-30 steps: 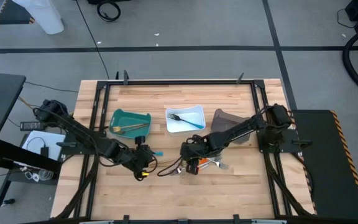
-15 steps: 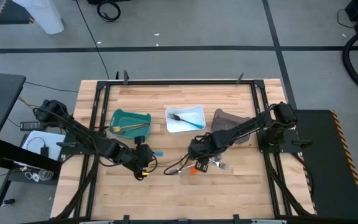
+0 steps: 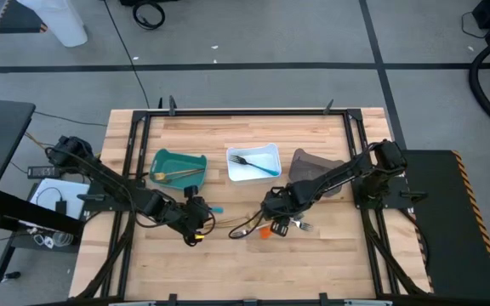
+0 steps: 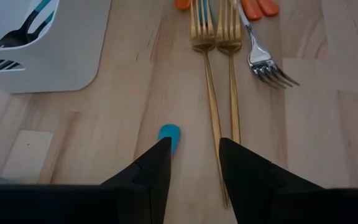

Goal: Sort silverware by color (type)
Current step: Put the orange fork into the black bin

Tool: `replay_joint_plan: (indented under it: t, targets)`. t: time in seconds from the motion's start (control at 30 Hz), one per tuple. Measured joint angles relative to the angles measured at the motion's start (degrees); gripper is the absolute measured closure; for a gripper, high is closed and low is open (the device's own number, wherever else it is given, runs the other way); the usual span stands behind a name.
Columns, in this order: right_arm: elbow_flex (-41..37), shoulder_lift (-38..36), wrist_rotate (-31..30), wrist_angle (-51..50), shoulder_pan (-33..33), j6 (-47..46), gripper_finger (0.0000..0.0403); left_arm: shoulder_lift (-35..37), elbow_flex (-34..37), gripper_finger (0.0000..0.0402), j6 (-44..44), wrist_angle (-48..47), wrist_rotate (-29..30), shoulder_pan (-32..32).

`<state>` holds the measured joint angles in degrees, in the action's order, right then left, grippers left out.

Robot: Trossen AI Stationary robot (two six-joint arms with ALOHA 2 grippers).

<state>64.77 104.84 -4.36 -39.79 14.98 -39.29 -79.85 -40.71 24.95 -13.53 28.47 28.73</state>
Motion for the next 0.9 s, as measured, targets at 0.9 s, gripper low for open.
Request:
replay_joint_plan:
  t: [0.9]
  targets:
    - [-0.81,0.00,1.20,1.28,0.46,0.25,0.0311,0.46,-0.09,0.0257,-1.43,5.82,3.42,0.74]
